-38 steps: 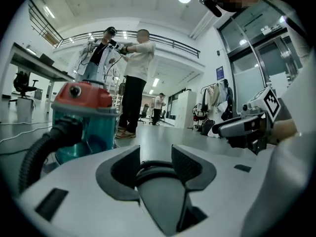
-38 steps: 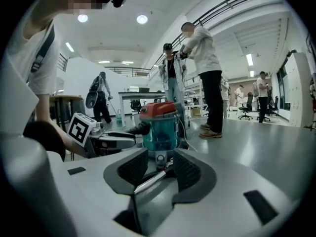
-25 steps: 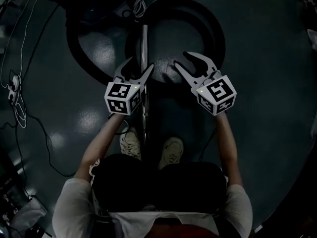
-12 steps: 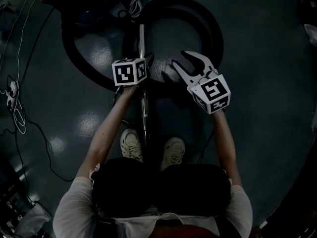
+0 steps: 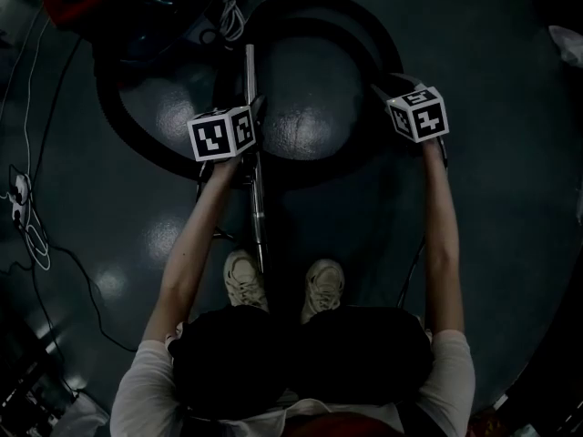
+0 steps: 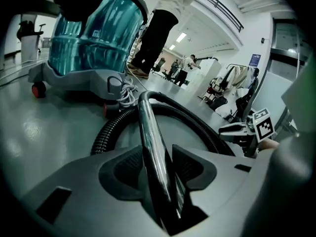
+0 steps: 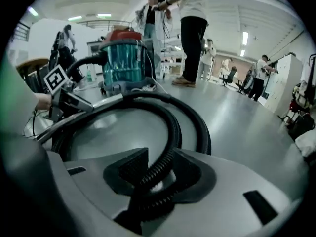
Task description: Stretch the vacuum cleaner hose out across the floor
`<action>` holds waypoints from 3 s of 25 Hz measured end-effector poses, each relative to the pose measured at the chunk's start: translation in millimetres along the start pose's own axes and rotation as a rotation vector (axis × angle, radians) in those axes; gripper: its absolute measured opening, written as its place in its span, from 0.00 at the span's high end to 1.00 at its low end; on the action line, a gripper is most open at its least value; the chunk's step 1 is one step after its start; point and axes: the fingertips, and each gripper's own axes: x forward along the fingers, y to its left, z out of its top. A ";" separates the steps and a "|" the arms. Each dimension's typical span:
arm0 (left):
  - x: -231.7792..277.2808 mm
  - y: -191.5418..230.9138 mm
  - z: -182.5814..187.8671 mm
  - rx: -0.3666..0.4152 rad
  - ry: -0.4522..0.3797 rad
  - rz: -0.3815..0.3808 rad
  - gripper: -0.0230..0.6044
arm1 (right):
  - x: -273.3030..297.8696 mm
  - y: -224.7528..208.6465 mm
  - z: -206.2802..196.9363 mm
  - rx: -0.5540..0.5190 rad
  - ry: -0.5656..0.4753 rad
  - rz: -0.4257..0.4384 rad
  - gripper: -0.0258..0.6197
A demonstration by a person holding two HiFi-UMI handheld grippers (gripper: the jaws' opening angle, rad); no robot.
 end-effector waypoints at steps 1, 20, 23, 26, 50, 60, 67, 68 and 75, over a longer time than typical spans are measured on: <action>2.9 -1.5 2.5 0.014 0.000 -0.006 0.65 | -0.3 -4.1 -16.3 -0.004 0.072 0.005 0.71; -35.2 -94.3 120.4 0.599 -0.404 -0.012 0.91 | -76.1 174.0 -170.7 -0.349 0.544 0.493 0.94; -44.8 -90.4 91.3 0.472 -0.370 -0.095 0.90 | -69.2 153.3 -77.7 -0.507 0.154 0.303 0.94; -58.7 -87.0 69.4 0.350 -0.351 -0.122 0.77 | -71.3 145.1 10.9 -0.750 -0.082 0.137 0.94; -231.5 -0.2 -58.1 0.244 -0.187 0.080 0.61 | 27.7 221.6 4.5 -1.430 0.217 0.334 0.70; -145.7 -88.2 13.4 0.222 -0.373 -0.126 0.61 | 34.7 231.6 9.4 -1.462 0.166 0.345 0.69; -138.8 -102.6 28.5 0.231 -0.421 -0.144 0.61 | 27.2 235.7 5.2 -1.545 0.233 0.301 0.69; -135.3 -97.9 27.4 0.233 -0.411 -0.133 0.61 | 32.5 236.9 4.4 -1.550 0.228 0.314 0.69; -126.5 -73.5 21.6 0.177 -0.394 -0.115 0.61 | 69.9 230.1 -6.5 -1.609 0.243 0.285 0.75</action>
